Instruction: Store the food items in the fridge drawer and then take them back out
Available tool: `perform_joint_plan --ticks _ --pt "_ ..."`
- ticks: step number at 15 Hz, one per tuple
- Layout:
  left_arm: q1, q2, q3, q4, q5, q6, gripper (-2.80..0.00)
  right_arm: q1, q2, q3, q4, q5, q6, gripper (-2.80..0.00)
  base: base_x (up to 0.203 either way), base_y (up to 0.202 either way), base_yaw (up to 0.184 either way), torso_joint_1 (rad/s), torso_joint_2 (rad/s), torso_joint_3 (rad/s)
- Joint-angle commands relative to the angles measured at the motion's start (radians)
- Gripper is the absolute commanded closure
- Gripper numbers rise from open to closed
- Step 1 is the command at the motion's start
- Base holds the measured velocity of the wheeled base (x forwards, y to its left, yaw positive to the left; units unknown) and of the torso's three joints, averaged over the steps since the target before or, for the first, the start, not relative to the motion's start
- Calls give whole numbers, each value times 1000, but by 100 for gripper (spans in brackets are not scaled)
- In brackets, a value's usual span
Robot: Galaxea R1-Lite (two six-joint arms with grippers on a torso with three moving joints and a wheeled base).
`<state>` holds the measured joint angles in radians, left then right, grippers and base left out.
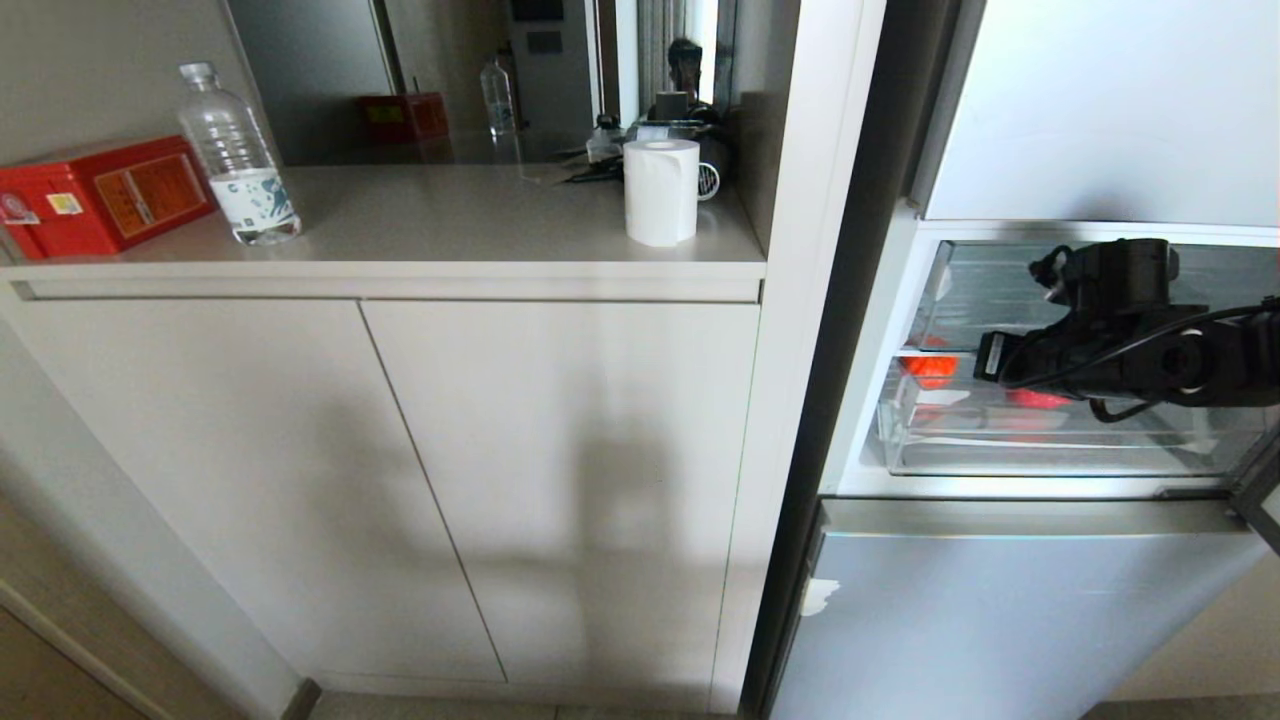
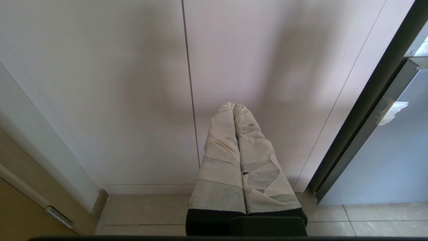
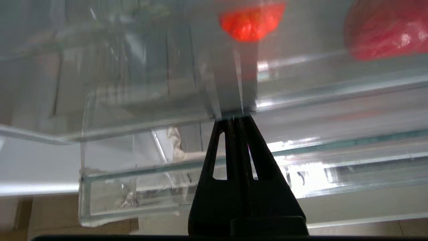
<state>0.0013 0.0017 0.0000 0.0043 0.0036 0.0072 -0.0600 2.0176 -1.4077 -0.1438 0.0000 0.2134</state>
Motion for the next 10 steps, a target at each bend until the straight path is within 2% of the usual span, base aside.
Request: perform_joint_plan --ticks 1,5,10 --pt "0 0 0 0 1 0 0 -1 -59 -1 100 0 1 0 0 0 0 0 0 0" --pt "0 0 0 0 -1 0 0 -10 -161 -11 301 -2 0 0 0 0 0 0 0 0" --pt "0 0 0 0 1 0 0 -37 -147 -40 313 -5 0 0 0 0 0 0 0 0"
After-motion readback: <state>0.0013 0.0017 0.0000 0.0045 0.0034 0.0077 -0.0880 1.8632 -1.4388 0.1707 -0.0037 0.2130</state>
